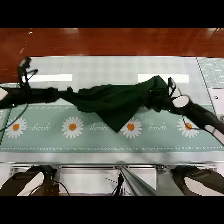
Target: Fold the shirts.
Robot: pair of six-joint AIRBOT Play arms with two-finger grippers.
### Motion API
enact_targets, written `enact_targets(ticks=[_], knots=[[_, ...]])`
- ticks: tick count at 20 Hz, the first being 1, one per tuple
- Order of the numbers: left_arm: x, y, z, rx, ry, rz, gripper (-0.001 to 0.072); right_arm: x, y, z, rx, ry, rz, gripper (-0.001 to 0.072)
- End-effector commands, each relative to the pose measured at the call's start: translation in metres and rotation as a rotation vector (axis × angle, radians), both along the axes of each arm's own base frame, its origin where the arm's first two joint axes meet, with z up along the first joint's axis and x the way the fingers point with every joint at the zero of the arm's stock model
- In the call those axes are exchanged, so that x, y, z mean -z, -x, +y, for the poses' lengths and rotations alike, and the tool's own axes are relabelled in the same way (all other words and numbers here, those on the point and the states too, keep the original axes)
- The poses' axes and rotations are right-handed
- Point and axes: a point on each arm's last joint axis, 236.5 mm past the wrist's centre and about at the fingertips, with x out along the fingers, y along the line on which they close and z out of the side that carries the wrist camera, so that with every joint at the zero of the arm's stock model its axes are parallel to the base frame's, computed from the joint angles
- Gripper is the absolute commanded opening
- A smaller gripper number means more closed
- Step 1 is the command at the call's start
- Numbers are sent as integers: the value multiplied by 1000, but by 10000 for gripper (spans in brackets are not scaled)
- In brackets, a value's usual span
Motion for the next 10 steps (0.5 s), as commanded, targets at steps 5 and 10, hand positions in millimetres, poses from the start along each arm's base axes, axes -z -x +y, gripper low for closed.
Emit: enact_targets(ticks=[5, 10], knots=[[-251, -27, 14, -40, -45, -585, 25, -325, 38, -33, -123, 43, -709, 30], [-463, 89, 7, -64, -74, -1127, 25, -526, 139, -79, 32, 191, -1184, 30]])
